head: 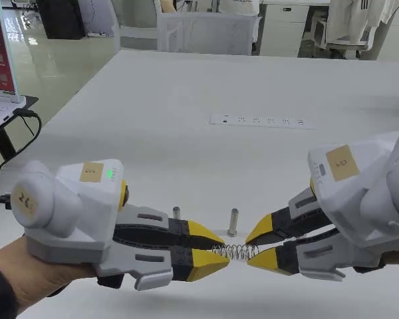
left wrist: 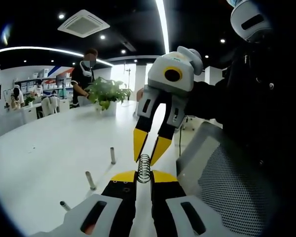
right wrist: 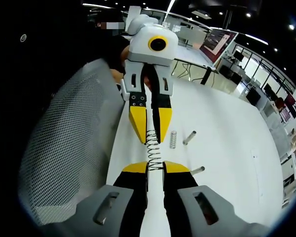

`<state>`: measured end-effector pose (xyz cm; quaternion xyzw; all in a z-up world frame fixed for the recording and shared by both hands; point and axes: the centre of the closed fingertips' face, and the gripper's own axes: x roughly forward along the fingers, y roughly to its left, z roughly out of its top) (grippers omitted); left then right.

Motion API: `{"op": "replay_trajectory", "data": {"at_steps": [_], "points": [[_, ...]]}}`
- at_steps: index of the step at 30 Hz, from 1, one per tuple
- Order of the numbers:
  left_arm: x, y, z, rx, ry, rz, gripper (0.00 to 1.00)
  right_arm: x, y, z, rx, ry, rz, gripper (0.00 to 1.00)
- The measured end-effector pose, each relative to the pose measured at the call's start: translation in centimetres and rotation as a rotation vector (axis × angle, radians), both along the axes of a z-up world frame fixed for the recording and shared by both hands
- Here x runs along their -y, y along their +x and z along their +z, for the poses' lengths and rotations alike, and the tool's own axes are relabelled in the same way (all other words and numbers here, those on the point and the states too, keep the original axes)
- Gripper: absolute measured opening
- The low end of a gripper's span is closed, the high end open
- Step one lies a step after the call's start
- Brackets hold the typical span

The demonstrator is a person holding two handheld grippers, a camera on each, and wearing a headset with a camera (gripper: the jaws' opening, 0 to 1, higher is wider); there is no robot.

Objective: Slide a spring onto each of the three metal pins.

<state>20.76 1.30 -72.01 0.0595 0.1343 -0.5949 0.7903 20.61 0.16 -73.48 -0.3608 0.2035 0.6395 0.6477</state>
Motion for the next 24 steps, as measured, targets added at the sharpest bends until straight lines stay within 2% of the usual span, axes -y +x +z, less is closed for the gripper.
{"op": "replay_trajectory", "data": {"at_steps": [9,18,24], "points": [[-0.1,-0.1,0.1,-0.012,-0.011,-0.001,0.02,-0.1,0.2,-0.3,-0.021,0.006,-0.016,0.10],[0.3,-0.5,0.9,-0.007,-0.036,-0.023,0.02,-0.1,-0.1,-0.9,-0.062,0.019,-0.024,0.12],[0.4,-0.6,1.2,-0.004,-0.053,-0.027,0.02,-0.2,-0.1,-1.0,-0.065,0.026,-0.021,0.11]]}}
